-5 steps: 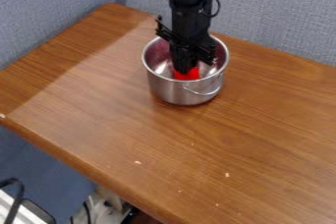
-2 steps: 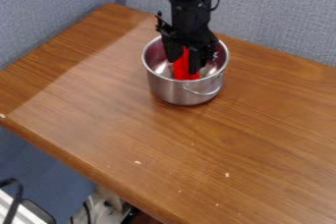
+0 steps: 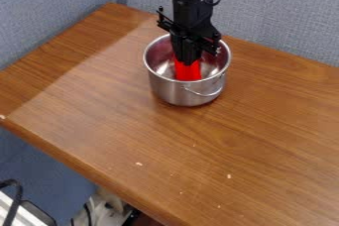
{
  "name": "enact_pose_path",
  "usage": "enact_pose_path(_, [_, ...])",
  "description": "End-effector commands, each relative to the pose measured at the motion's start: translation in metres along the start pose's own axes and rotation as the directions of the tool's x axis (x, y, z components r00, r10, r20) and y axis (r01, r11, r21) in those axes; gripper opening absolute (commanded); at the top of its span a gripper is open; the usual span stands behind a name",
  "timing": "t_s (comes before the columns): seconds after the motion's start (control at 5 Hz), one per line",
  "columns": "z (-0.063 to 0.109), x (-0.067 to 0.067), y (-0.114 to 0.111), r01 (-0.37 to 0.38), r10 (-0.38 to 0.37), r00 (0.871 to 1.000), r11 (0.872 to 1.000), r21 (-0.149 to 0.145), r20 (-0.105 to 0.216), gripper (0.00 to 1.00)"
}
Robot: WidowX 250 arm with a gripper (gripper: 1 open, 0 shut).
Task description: Move the red object from the metal pot to the table
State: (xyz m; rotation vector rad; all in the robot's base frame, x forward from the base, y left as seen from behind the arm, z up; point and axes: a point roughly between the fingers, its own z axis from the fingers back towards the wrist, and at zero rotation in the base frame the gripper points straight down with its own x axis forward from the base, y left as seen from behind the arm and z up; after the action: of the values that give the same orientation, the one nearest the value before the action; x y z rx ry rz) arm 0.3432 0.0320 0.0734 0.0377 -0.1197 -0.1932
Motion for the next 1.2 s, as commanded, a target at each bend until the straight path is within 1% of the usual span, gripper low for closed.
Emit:
enact_pose_path(0.0, [0.019,0.011,0.008,-0.013,0.012,0.998,1.000,0.022,0.063,1.00])
enact_pose_path(0.2, [0.018,0.011,0.007,-0.015,0.014,0.998,1.000,0.017,0.056,1.00])
enact_pose_path(0.4, [0.015,0.012,0.007,-0.016,0.015,0.999,1.000,0.019,0.048,0.00])
enact_pose_path(0.6, [0.010,0.012,0.007,-0.016,0.016,0.999,1.000,0.022,0.038,0.00])
enact_pose_path(0.8, [0.009,0.013,0.007,-0.019,0.018,0.999,1.000,0.018,0.032,1.00])
enact_pose_path(1.0, [0.009,0.013,0.006,-0.021,0.021,0.999,1.000,0.013,0.028,1.00])
